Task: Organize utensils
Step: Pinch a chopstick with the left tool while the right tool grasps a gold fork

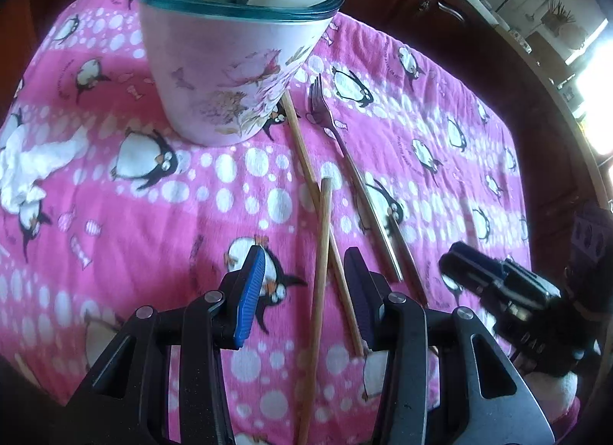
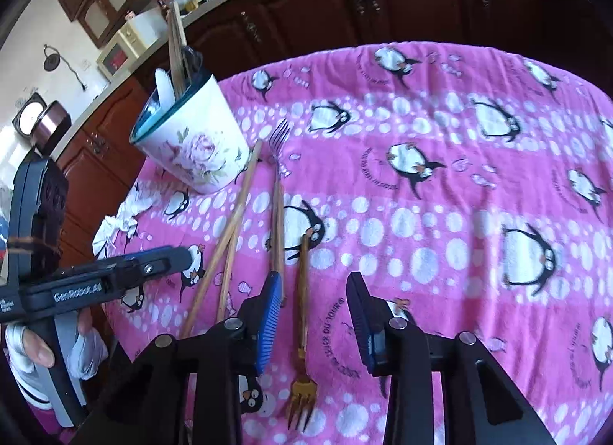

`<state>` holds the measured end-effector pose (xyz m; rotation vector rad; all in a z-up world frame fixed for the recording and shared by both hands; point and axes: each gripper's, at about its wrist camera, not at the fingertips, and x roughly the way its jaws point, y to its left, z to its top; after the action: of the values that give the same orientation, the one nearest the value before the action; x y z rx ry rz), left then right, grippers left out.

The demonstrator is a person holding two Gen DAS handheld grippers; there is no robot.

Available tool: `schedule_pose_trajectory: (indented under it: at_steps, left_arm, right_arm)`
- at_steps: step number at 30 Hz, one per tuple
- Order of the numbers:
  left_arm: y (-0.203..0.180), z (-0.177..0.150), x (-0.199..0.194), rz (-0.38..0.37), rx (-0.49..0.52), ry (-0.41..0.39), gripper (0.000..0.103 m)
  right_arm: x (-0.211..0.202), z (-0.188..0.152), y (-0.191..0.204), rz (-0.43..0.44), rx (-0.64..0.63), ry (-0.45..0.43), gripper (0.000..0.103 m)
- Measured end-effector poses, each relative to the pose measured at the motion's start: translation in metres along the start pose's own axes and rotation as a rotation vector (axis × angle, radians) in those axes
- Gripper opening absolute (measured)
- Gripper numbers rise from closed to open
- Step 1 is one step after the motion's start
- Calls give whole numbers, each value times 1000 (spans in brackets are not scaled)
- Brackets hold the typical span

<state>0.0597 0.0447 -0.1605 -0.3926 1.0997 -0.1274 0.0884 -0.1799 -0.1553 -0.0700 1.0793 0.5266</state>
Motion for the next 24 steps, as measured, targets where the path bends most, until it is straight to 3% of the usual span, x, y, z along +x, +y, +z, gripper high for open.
schedule_pose_trajectory:
  at_steps: [7,17,19,24]
  left_arm:
    - [-15,18,24,35,64,5,41]
    - [-10,24,35,47,61,1,8]
    - [-6,23,29,53,55,-13,7]
    - [18,18,12,32,-10,-25,6]
  right_arm:
    - [30,11,6,-34,-71,65,27]
    - [53,21,18,-52,-157,119,14]
    - [57,23,21,-60,-182,125,8]
    - [51,23,14,-60,-180,125,7]
